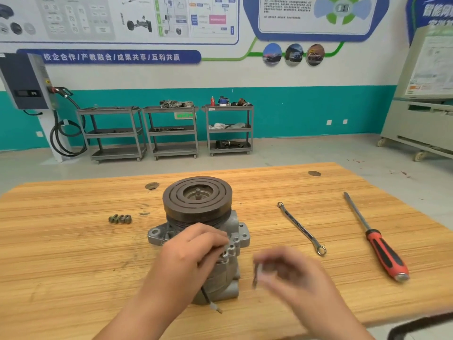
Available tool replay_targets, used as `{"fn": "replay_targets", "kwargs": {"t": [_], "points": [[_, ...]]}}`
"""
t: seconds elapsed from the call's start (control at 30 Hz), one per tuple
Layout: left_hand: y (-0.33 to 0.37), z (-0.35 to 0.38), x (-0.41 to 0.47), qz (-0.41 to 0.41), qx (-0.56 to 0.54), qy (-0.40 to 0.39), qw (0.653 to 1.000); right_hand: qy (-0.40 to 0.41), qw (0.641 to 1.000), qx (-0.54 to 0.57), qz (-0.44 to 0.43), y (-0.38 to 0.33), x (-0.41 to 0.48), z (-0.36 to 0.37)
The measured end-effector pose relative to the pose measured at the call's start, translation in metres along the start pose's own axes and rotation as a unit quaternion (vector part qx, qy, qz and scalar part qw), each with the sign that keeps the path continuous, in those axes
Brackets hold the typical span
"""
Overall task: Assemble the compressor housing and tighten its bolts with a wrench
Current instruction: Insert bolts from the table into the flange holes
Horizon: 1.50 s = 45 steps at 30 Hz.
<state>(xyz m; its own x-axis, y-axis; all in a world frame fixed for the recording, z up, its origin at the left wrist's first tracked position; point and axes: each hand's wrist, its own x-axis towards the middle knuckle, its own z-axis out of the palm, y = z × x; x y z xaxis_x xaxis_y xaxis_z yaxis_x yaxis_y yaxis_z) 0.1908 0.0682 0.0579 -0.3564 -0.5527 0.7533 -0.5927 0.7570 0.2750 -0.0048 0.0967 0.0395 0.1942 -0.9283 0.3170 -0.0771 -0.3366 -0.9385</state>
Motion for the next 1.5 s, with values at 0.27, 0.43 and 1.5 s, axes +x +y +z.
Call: {"fn": "replay_targets", "kwargs": {"t": [0.27,0.43,1.5], "points": [[-0.003,0.002,-0.002,-0.023,0.014,0.013,1.0,0.11,0.989,-0.076,-0.067,0.015,0.06,0.004],[-0.005,0.005,-0.005,0.001,0.022,0.015,1.0,0.071,0.969,-0.208,-0.111,0.013,0.063,0.002],[-0.003,0.014,-0.007,-0.008,0.067,-0.008,0.998,0.02,0.978,-0.185,-0.096,0.029,0.065,-0.004]]}}
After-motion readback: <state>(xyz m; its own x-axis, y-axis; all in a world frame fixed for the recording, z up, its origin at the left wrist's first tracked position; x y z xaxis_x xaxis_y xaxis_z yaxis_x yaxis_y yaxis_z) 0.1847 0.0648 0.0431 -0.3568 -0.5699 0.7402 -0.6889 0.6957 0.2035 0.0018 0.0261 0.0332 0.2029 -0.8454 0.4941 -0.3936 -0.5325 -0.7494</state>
